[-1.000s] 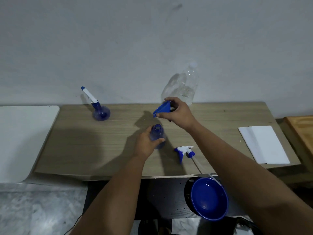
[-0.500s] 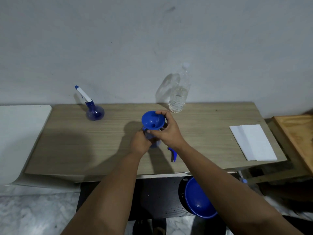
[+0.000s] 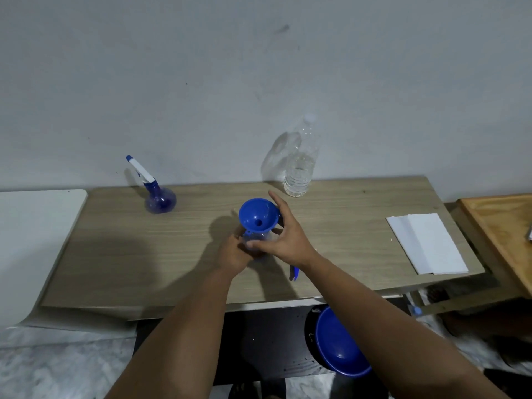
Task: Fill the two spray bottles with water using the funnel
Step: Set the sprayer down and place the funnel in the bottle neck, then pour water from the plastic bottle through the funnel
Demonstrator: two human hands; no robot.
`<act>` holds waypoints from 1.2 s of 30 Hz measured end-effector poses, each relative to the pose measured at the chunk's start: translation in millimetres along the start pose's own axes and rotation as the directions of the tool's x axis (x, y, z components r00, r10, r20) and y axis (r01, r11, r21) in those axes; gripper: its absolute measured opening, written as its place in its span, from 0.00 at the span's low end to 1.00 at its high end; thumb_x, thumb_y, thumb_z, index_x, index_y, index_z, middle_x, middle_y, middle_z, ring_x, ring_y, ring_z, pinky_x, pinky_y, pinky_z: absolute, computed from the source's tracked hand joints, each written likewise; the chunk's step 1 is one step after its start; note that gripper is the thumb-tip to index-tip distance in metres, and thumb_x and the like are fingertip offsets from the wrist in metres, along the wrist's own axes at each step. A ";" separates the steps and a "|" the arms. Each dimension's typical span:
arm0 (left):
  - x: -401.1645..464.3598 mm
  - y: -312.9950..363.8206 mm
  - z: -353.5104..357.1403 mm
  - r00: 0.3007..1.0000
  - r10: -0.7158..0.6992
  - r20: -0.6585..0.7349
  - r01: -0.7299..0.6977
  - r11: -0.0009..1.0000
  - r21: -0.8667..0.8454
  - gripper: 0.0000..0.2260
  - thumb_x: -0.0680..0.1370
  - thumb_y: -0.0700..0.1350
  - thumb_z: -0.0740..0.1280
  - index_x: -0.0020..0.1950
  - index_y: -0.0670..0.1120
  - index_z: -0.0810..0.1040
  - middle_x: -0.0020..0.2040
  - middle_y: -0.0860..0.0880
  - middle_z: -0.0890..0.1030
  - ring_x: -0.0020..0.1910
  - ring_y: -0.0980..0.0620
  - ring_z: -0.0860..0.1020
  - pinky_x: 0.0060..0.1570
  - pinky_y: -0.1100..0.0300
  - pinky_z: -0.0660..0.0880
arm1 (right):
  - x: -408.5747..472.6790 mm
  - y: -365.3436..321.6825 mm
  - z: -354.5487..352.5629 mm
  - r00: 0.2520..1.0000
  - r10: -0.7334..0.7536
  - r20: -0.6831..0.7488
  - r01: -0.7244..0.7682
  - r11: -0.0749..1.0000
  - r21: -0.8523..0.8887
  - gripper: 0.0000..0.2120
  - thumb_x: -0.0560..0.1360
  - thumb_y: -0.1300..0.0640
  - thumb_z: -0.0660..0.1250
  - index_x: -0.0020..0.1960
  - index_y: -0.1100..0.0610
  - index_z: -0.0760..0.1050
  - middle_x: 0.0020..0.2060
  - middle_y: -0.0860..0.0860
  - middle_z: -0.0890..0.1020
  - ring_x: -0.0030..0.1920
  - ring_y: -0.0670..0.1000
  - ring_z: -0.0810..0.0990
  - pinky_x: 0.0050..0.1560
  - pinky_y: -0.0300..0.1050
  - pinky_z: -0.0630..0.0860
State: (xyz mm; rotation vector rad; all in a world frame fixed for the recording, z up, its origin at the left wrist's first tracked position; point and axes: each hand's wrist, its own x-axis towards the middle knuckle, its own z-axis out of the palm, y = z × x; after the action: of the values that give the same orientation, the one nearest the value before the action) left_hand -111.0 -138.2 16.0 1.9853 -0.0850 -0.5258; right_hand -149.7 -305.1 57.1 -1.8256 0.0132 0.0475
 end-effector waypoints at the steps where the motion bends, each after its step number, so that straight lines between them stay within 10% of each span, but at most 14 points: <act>1: -1.5 -2.3 -4.0 0.999 -0.007 0.054 0.007 1.000 0.012 0.25 0.69 0.36 0.78 0.63 0.43 0.77 0.51 0.51 0.83 0.46 0.58 0.83 0.42 0.71 0.76 | -1.7 -0.4 -2.7 1.000 -0.003 -0.008 0.003 1.000 0.003 0.58 0.63 0.49 0.87 0.83 0.39 0.57 0.69 0.37 0.75 0.71 0.41 0.75 0.73 0.48 0.72; 4: -7.1 -1.2 -26.5 0.990 -0.077 0.121 0.054 0.981 0.186 0.24 0.71 0.34 0.76 0.64 0.47 0.73 0.53 0.56 0.78 0.50 0.60 0.80 0.41 0.75 0.71 | -3.7 -3.4 -16.3 0.994 -0.039 -0.106 0.039 0.999 -0.003 0.50 0.64 0.43 0.84 0.80 0.40 0.63 0.68 0.43 0.78 0.71 0.43 0.76 0.69 0.48 0.75; 10: 46.7 30.7 -83.3 0.975 -0.048 -0.217 0.103 0.963 0.250 0.20 0.74 0.39 0.64 0.66 0.50 0.76 0.60 0.48 0.81 0.56 0.47 0.80 0.60 0.53 0.76 | 49.0 -31.3 -76.7 0.850 -0.270 -0.453 0.147 0.946 -0.288 0.13 0.78 0.50 0.75 0.61 0.54 0.82 0.56 0.46 0.85 0.58 0.44 0.82 0.57 0.58 0.81; 14: 79.8 113.8 -75.3 0.977 0.091 -0.191 -0.054 0.980 0.193 0.22 0.77 0.44 0.66 0.72 0.51 0.72 0.64 0.50 0.77 0.60 0.50 0.77 0.61 0.52 0.75 | 100.9 -68.5 -113.2 0.760 -0.330 -0.560 0.083 0.904 -0.420 0.18 0.79 0.51 0.71 0.67 0.53 0.78 0.61 0.49 0.81 0.62 0.50 0.79 0.63 0.55 0.77; 18: 109.3 166.8 -38.8 0.982 0.179 -0.059 -0.162 0.963 0.216 0.34 0.73 0.51 0.74 0.76 0.52 0.66 0.69 0.50 0.75 0.66 0.49 0.75 0.64 0.51 0.73 | 142.5 -85.6 -129.7 0.877 -0.156 -0.454 -0.069 0.896 -0.440 0.29 0.79 0.43 0.70 0.76 0.52 0.70 0.72 0.52 0.77 0.70 0.54 0.76 0.68 0.51 0.73; 30: 119.3 195.8 48.5 0.973 0.229 -0.012 -0.225 0.964 0.141 0.40 0.65 0.55 0.80 0.71 0.53 0.62 0.62 0.53 0.73 0.58 0.47 0.77 0.59 0.49 0.76 | 107.0 -61.6 -141.3 0.852 -0.103 -0.513 -0.009 0.977 -0.211 0.13 0.78 0.52 0.74 0.61 0.53 0.79 0.54 0.44 0.83 0.57 0.44 0.80 0.55 0.36 0.74; 36: 86.3 193.1 62.0 0.967 0.254 0.014 -0.252 0.950 0.185 0.36 0.62 0.63 0.79 0.63 0.53 0.66 0.63 0.55 0.75 0.60 0.52 0.76 0.57 0.53 0.75 | 65.2 -56.4 -152.0 0.875 -0.089 -0.476 -0.008 0.980 -0.198 0.15 0.77 0.49 0.75 0.61 0.51 0.80 0.54 0.44 0.84 0.61 0.47 0.82 0.65 0.47 0.78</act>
State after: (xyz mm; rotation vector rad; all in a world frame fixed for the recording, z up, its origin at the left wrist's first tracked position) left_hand -25.6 -304.3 132.9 2.1179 -0.3898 -0.3508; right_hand -78.7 -436.8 147.3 -1.9899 0.3354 -0.4567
